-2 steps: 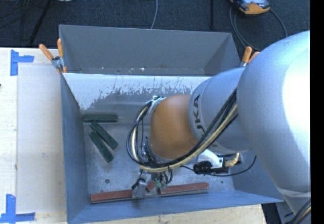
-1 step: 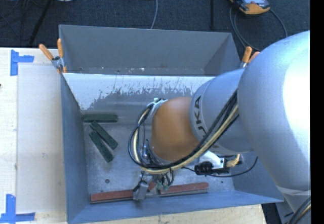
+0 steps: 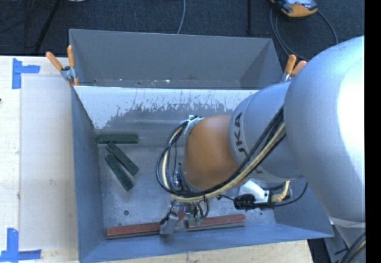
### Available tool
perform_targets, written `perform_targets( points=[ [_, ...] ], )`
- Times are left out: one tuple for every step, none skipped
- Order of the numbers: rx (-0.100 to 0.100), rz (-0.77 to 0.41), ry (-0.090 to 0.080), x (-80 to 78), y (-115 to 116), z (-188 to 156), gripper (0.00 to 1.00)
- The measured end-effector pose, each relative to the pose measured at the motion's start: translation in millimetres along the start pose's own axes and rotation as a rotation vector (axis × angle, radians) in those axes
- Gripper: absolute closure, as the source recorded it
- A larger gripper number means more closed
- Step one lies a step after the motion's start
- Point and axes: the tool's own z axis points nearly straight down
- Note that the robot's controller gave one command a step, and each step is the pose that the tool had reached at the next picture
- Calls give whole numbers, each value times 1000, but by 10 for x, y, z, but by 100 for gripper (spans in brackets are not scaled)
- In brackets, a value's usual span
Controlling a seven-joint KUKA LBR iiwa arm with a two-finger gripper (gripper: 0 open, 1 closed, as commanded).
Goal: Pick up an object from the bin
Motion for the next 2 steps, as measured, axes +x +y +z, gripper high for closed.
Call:
perform_targets(
  points=[
    [-4, -311, -8, -55, -238, 7, 0],
    [-2, 38, -2, -75, -437, 41, 100]
  ],
)
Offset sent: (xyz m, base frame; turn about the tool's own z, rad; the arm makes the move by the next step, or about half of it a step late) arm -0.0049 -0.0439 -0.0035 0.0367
